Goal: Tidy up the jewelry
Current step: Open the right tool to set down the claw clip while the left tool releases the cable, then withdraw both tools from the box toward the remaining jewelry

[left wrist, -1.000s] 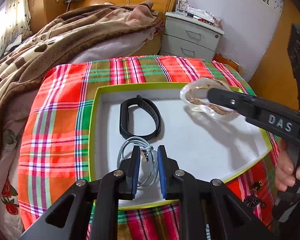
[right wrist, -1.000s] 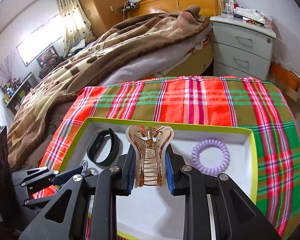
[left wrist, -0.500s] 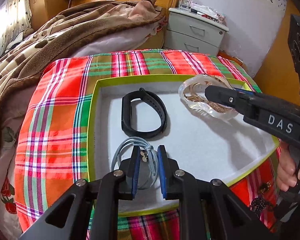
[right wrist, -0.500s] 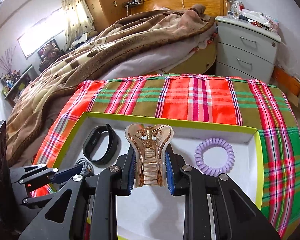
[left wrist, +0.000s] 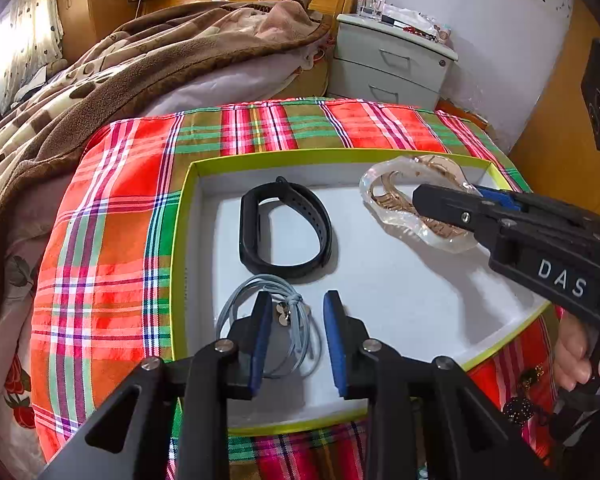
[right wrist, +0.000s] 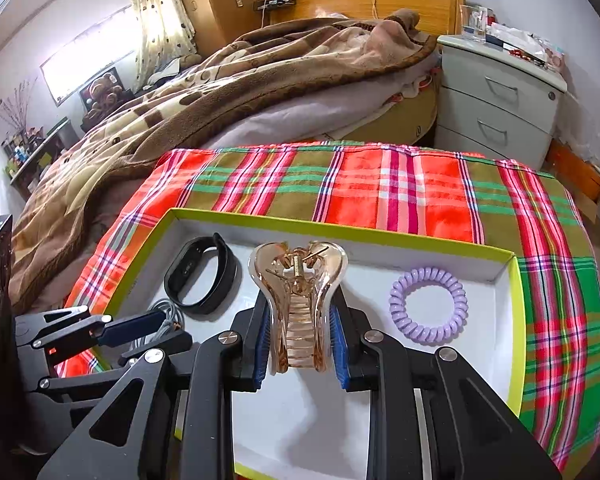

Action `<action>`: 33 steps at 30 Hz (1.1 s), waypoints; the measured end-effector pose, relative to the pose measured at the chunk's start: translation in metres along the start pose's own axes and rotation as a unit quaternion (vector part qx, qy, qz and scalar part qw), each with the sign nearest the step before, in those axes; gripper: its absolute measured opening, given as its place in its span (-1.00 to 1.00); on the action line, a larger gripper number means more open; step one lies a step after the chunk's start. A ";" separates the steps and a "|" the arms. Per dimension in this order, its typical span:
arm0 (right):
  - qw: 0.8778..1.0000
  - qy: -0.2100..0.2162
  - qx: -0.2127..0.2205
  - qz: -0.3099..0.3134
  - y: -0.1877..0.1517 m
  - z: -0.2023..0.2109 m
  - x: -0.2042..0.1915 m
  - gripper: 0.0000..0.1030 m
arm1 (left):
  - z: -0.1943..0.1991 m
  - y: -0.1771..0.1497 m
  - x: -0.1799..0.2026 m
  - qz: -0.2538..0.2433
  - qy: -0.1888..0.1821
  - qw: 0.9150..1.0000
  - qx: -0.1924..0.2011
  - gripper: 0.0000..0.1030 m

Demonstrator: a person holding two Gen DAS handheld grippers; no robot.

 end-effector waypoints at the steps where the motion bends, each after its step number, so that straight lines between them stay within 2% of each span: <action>1: 1.000 0.000 -0.001 0.001 -0.001 0.000 0.000 -0.49 | 0.000 0.000 0.000 0.000 -0.001 1.000 0.000 -0.42; 6: 1.000 -0.001 -0.005 0.008 -0.003 -0.001 0.000 -0.46 | 0.000 0.000 0.000 0.003 -0.002 1.000 0.000 -0.38; 10: 1.000 -0.002 -0.009 0.021 -0.005 -0.002 -0.004 -0.16 | 0.001 0.001 -0.002 0.007 -0.001 1.000 -0.001 -0.37; 20: 1.000 -0.006 -0.006 0.018 -0.006 -0.001 -0.003 -0.14 | 0.001 0.000 -0.003 0.008 0.003 1.000 -0.002 -0.29; 26: 1.000 0.002 0.005 0.019 -0.008 0.004 -0.005 0.05 | 0.004 -0.001 -0.005 0.011 0.001 1.000 0.000 -0.17; 33: 1.000 0.007 0.020 0.019 -0.012 0.018 -0.010 0.07 | 0.013 -0.004 -0.004 0.014 -0.001 1.000 0.004 -0.14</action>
Point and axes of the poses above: each gripper's, at about its wrist camera, not at the fingertips, and z roughly against the way its jaws point, x to its right, y to its top, the point moved 5 cm from there along -z, roughly the way its jaws point, and after that the axes turned 13 degrees about -x, right-handed, at the moved point
